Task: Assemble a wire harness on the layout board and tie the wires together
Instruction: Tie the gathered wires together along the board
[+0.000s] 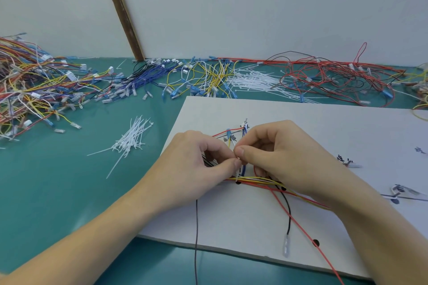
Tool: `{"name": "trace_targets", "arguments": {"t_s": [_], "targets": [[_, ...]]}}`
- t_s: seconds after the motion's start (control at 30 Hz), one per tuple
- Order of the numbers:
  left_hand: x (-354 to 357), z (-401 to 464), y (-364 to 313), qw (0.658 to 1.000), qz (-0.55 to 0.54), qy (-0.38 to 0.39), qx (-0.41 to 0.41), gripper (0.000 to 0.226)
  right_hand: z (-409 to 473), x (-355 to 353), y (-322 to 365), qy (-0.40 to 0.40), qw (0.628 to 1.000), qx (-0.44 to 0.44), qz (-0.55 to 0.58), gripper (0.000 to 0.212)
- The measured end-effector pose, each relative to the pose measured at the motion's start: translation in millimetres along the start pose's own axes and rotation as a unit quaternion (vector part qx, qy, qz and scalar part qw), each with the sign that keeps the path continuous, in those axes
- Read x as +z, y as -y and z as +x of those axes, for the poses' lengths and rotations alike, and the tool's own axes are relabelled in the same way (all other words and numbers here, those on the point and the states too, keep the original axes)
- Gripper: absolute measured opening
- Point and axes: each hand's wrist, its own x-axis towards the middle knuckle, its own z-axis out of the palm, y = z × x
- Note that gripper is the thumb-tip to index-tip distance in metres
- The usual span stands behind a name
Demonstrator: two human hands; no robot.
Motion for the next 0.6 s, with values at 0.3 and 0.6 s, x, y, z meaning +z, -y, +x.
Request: {"name": "trace_targets", "arguments": {"t_s": [0.3, 0.6], "targets": [[-2, 1, 0, 0.999, 0.028, 0.028, 0.001, 0.006, 3, 7, 2, -0.029, 0.997, -0.008, -0.069, 0.021], [-6, 3, -2, 0.996, 0.051, 0.075, 0.007, 0.008, 4, 12, 11, -0.09, 0.996, -0.011, -0.004, 0.026]]}}
